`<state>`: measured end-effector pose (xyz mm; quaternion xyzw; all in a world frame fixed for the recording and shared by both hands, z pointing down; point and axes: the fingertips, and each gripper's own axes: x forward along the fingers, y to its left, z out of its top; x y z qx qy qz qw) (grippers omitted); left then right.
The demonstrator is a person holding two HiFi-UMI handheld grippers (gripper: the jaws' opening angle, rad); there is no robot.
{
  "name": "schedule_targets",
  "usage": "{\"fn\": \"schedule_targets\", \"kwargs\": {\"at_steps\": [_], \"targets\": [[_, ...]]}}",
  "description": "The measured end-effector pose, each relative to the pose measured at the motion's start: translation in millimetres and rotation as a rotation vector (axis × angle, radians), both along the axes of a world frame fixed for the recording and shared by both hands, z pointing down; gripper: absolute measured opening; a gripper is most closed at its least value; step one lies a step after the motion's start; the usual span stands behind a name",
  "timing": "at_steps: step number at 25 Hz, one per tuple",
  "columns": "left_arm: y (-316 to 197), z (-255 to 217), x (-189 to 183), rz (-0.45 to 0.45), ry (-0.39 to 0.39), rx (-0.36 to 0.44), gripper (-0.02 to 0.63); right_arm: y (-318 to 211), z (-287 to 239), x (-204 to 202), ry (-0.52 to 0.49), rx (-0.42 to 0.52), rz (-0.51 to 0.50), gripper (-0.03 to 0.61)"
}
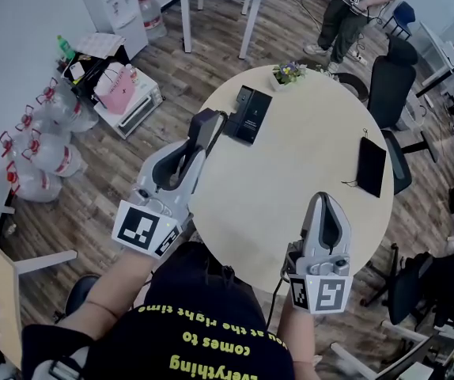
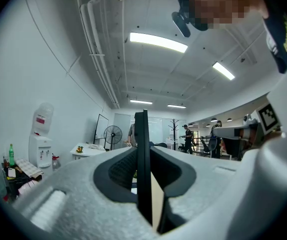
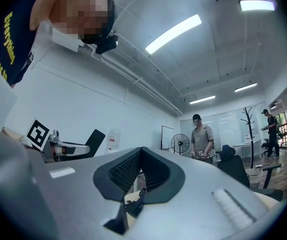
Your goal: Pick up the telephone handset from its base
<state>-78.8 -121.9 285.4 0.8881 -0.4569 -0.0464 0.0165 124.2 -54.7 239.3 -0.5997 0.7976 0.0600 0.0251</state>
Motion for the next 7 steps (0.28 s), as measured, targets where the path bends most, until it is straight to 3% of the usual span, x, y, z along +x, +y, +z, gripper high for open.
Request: {"fn": "schedule_targets", "kwargs": {"at_steps": [7], "targets": [[1.7,2.7,7.5,0.000,-0.008,-0.005,0.080,5.7,3.4,7.2,-0.005,-0.003,0.002,0.011]]}}
